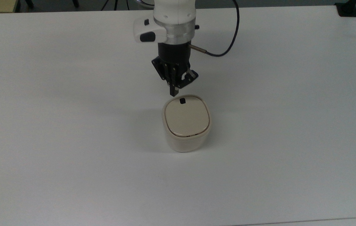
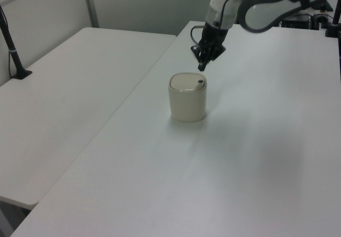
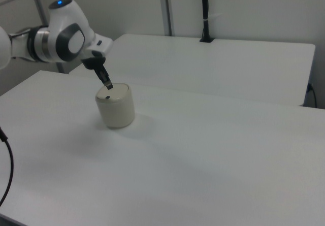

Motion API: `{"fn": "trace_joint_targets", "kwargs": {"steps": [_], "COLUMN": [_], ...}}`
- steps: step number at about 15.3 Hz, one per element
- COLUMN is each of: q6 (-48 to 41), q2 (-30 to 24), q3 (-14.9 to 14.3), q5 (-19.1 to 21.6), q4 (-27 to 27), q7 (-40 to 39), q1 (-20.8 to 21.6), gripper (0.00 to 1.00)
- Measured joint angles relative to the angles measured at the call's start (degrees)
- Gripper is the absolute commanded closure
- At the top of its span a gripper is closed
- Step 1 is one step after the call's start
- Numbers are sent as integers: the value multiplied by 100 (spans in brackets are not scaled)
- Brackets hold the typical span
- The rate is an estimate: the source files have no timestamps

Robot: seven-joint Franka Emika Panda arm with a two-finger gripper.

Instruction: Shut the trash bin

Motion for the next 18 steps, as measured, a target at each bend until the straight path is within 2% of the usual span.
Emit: {"fn": "trace_joint_targets", "kwargs": {"steps": [1, 2, 6, 9, 11, 14, 18], "q6": [-318, -810, -2202, -3129, -3283, -3285, -3247], "q2": [-181, -458, -1188, -1699, -1797, -1779, -1730], "q3": [-1, -2, -3, 0, 103, 451, 491], "q5": [1, 3, 239, 322, 322, 320, 311], "q4": [26, 41, 54, 40, 24, 24, 62], "q7": [-221, -532, -1335, -2373, -2864, -3812, -4366], "q1": [-53, -139, -420, -593, -728, -1151, -1271], "gripper": [5, 0, 0, 0, 0, 0, 0]}}
